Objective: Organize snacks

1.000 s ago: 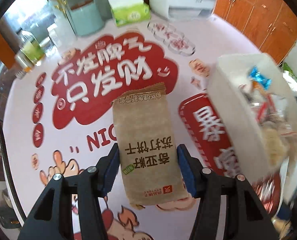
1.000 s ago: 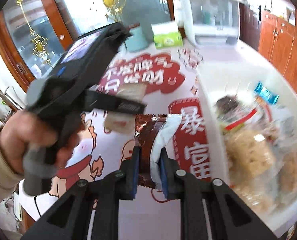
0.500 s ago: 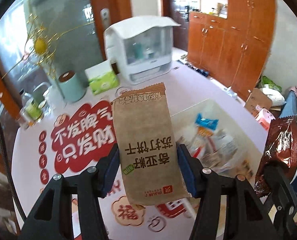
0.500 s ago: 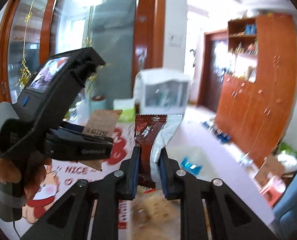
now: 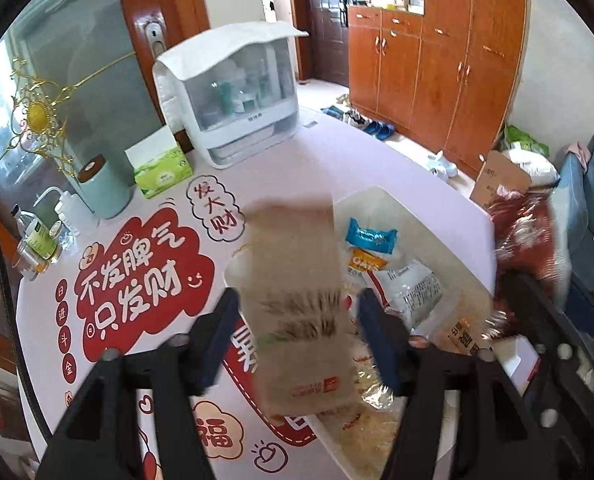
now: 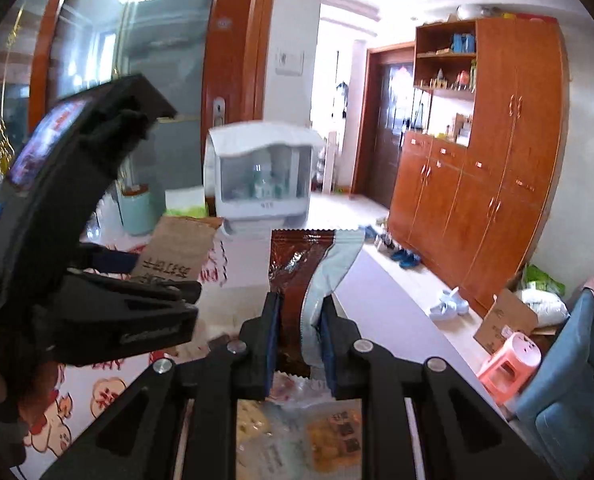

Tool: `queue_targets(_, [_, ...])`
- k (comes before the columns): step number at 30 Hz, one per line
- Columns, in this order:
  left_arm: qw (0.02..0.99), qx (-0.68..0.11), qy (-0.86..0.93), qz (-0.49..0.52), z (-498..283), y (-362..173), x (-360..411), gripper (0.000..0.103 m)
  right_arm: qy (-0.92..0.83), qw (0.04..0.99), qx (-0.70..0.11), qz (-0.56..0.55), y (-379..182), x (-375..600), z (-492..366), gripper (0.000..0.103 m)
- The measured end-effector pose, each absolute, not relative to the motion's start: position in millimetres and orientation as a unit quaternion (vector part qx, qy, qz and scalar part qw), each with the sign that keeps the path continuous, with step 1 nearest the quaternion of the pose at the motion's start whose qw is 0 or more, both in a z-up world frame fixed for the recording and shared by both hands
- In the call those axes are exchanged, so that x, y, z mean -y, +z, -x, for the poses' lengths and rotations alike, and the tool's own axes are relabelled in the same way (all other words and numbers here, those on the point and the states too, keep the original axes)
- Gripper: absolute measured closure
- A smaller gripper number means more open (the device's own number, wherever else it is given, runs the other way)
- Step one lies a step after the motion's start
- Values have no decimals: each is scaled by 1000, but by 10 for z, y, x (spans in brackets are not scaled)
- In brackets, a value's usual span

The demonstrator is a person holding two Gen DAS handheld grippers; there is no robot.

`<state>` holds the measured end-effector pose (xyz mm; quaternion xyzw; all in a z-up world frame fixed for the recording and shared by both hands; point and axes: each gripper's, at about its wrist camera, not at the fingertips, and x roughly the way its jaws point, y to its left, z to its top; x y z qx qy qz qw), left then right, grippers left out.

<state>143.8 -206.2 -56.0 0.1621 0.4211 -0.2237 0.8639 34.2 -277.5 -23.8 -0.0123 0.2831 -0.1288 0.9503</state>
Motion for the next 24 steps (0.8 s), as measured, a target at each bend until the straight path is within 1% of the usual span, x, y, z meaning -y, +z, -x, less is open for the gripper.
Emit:
queue_targets(1, [864,-422,-220,-165,-1435,-572,2082,18,-128,947,-293,13,-272,2796,-365,79])
queue_targets(2, [867,-418,-213,-169,-1427,-573,2083,15,-128,945,-301,13,-307,2814,-383,75])
queue_targets(4, [870,-415,-201,-176,-1427,-581,2081,11,-139,944,-298,14,-339,2839,-366,62])
queue_targets(5, [869,-418,-198,-175,-1436,-585,2065,10,-141,945,-295,15,-341,2842,-349,59])
queue_targets(7, [867,-428,-193,-167,-1448,-601,2024,10,-141,947,-289,17,-341,2847,-304,48])
queue_targets(9, [867,-433,-187,-162,-1446,-607,1978,10,-140,949,-281,20,-325,2851,-283,42])
queue_targets(10, [867,-434,-184,-160,-1437,-612,1963,10,-139,950,-278,23,-325,2840,-266,41])
queue_targets(19, [878,-432,-155,-135,-1288,-631,1752,10,-119,951,-285,26,-365,2808,-241,40])
queue_targets(24, [894,-416,-124,-110,-1165,-552,1568,10,-99,952,-287,29,-358,2763,-214,40])
